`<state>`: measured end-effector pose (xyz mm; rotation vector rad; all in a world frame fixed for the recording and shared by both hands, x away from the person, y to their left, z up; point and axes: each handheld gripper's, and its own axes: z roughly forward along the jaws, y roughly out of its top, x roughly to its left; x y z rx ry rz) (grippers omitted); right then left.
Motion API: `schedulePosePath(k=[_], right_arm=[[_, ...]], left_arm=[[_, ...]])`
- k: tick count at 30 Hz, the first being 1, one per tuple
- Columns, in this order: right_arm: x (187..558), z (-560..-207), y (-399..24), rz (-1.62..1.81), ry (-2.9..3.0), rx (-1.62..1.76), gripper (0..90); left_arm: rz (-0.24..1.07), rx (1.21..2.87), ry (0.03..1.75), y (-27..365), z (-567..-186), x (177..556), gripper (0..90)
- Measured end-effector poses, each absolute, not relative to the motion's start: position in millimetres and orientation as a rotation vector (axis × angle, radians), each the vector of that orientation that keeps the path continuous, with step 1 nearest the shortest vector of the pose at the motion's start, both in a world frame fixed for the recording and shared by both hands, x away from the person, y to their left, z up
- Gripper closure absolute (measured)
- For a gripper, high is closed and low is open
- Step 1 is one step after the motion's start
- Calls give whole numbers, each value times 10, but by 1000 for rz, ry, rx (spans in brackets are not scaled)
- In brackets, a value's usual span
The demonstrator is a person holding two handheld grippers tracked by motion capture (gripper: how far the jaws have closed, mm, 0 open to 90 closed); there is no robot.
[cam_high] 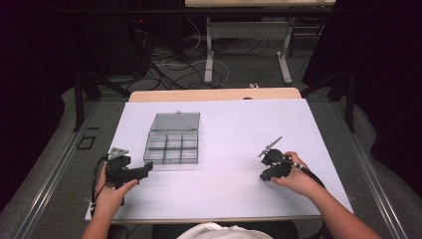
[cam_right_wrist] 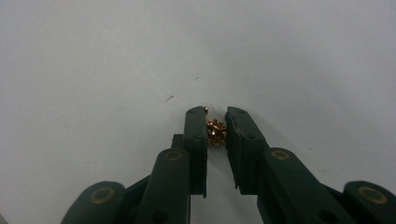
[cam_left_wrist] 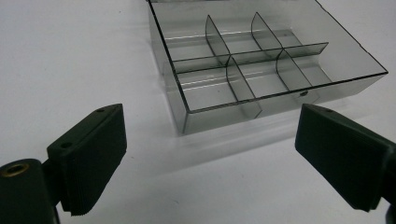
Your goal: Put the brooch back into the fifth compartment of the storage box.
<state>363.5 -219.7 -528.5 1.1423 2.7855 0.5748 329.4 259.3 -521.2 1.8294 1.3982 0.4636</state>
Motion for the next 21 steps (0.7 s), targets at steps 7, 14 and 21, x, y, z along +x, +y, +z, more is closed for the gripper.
schedulePosePath(k=[7, 14, 21], right_arm=[[3642, -5284, -2197, 638, 2756, 1184, 791], [3681, -5249, -2212, 651, 2737, 1265, 791], [3703, -5226, -2213, 690, 2709, 1317, 791]], left_arm=[[457, 1837, 1401, 2598, -5207, 3293, 90], [457, 1835, 1401, 2598, -5207, 3293, 90], [455, 1828, 1402, 2606, -5201, 3290, 90]])
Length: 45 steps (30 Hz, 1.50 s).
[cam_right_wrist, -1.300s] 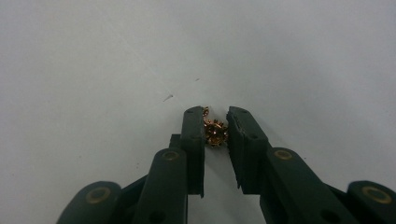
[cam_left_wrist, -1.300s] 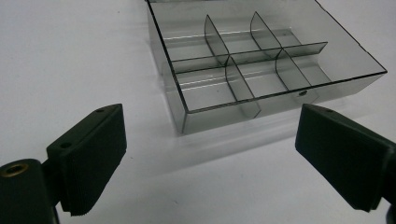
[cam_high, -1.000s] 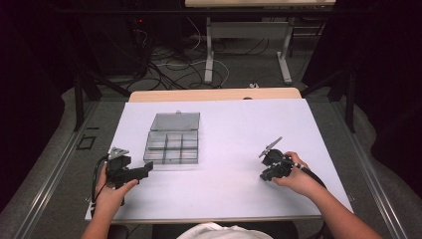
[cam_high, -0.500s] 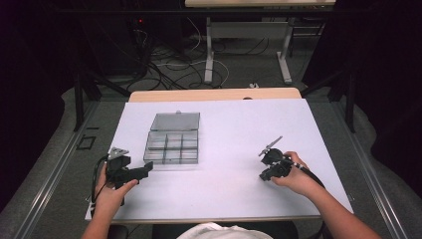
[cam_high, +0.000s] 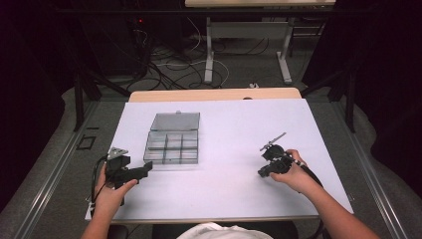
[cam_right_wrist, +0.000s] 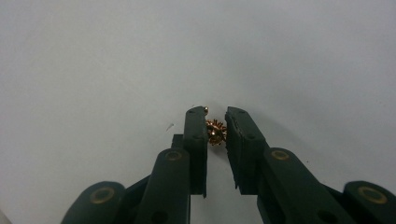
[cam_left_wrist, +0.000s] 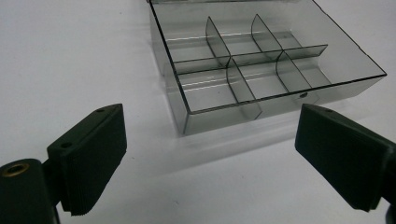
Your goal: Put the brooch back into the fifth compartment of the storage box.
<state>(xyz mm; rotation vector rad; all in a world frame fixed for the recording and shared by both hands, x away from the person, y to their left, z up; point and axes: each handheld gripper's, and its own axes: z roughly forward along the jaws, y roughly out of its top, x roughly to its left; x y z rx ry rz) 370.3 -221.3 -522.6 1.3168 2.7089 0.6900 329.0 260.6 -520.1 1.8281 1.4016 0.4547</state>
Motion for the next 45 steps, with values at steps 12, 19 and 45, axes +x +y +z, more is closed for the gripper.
schedulePosePath(k=[12, 19, 45], right_arm=[[3751, -5151, -2191, 674, 2694, 1421, 791], [3775, -5203, -2153, 875, 2603, 1429, 791], [3909, -4971, -2022, 865, 2636, 1427, 791]], left_arm=[[461, 1818, 1402, 2605, -5203, 3291, 90], [465, 1817, 1402, 2611, -5202, 3290, 90], [462, 1809, 1406, 2613, -5198, 3288, 95]])
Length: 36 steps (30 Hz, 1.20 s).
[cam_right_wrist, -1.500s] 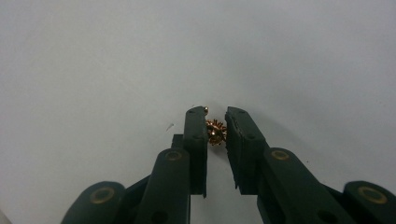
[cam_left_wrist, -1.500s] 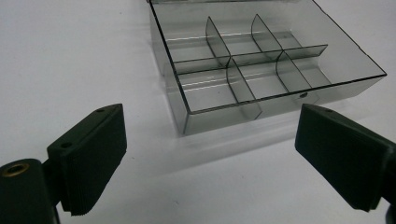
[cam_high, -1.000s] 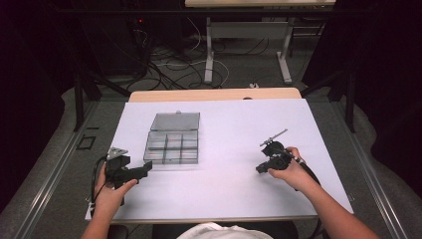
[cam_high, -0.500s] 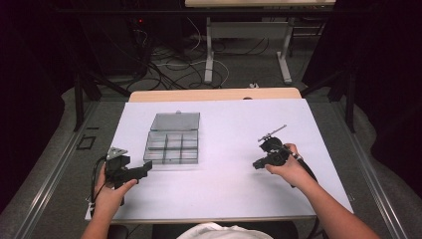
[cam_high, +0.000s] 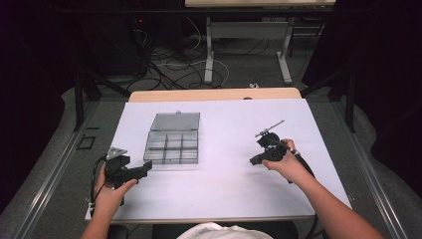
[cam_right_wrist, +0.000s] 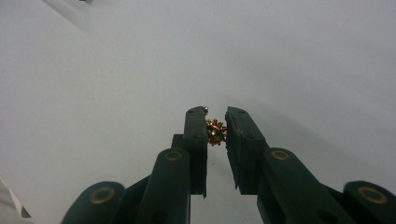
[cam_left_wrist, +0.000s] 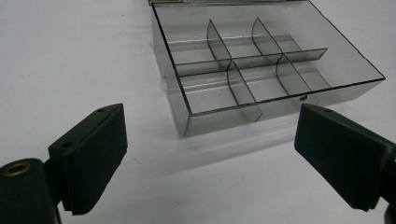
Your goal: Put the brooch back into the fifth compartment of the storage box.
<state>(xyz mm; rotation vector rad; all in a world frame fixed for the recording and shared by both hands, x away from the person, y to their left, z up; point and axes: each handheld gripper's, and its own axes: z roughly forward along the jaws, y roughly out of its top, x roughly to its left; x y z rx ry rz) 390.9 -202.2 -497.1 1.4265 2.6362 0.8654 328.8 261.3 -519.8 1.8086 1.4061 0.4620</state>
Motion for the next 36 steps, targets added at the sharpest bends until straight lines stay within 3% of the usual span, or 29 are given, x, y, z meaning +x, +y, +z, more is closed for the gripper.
schedulePosePath(k=[36], right_arm=[[4104, -4739, -1536, 918, 2664, 1342, 791]], left_arm=[[457, 1801, 1406, 2614, -5197, 3290, 98]])
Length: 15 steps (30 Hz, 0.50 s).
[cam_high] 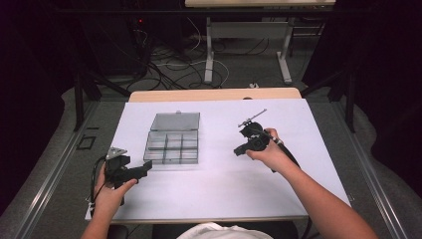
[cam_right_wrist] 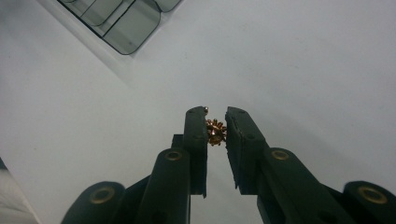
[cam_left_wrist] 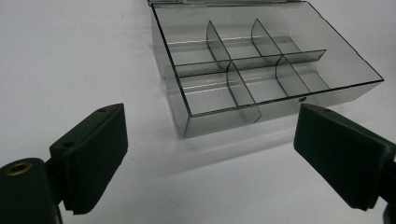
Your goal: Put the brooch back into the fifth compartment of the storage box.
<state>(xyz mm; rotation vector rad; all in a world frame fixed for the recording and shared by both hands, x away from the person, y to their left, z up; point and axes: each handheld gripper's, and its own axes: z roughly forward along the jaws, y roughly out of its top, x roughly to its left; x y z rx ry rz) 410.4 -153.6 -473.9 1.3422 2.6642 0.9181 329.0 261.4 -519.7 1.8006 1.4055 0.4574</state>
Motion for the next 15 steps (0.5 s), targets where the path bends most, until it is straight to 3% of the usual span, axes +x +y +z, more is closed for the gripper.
schedulePosePath(k=[15], right_arm=[[4153, -4686, -1273, 911, 2711, 1274, 791]], left_arm=[[448, 1811, 1407, 2619, -5195, 3293, 99]])
